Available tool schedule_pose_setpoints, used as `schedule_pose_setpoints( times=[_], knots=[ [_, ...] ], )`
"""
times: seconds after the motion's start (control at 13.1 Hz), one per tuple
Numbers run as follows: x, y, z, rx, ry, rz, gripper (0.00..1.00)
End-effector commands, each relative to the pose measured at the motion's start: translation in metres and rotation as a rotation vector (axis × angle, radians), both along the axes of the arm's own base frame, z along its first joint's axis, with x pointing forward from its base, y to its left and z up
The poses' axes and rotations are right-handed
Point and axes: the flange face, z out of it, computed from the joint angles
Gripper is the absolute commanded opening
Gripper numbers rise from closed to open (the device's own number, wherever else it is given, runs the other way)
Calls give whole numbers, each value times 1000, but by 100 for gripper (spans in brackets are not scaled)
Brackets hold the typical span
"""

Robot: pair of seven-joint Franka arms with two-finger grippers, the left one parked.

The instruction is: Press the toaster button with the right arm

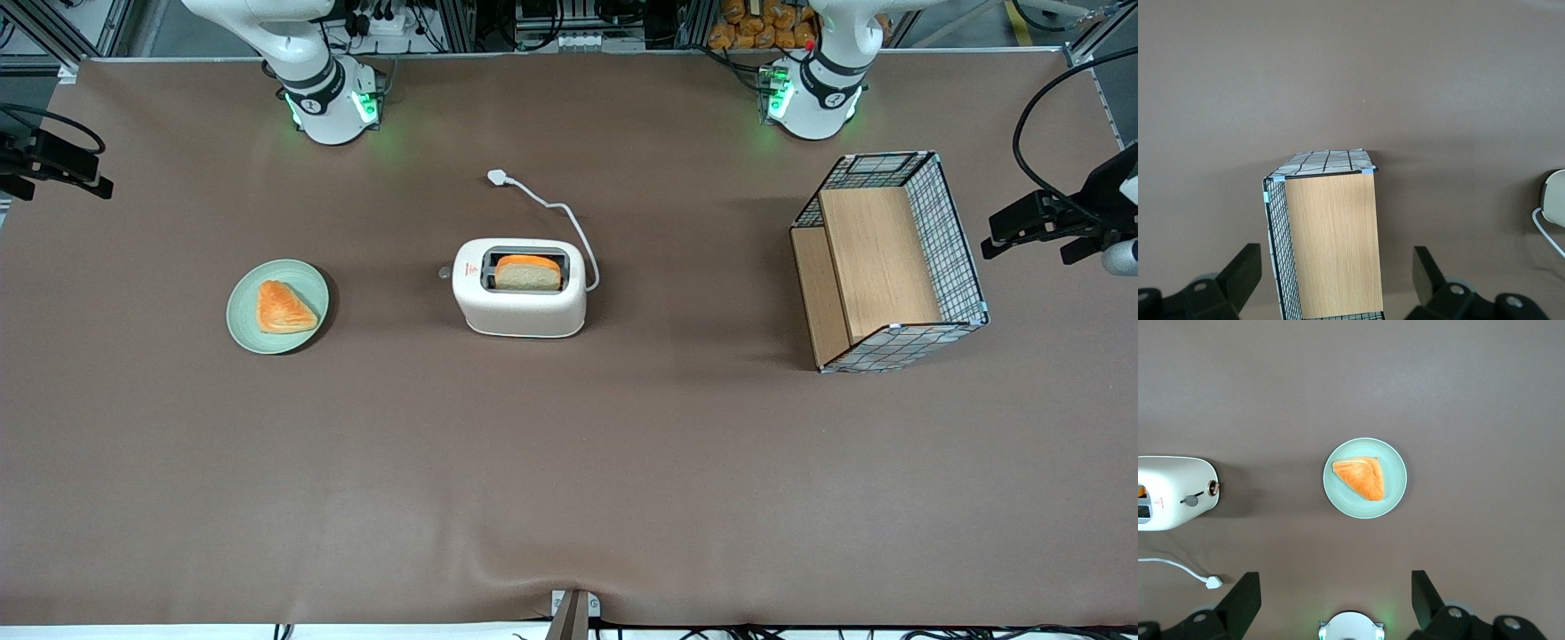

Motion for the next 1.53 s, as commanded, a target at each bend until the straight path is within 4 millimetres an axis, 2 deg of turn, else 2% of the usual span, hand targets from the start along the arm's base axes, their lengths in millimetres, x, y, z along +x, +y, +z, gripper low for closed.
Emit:
schedule_pose_setpoints(
  times=[0.0, 0.31, 0.69, 0.84, 0.99, 1.15, 1.3, 1.45],
  knots=[
    [-4, 1, 7, -15, -1, -14, 100],
    [3, -6, 11, -12, -14, -25, 100],
    [9, 10, 7, 19, -7, 1, 100],
    [20, 14, -11, 37, 24, 4, 100],
    [25, 31, -24, 86, 53, 29, 100],
    [28, 52, -48, 108, 119, 67, 100],
    [31, 66, -70, 172, 167, 80, 100],
    [36, 85, -104, 245, 232, 96, 100]
  ],
)
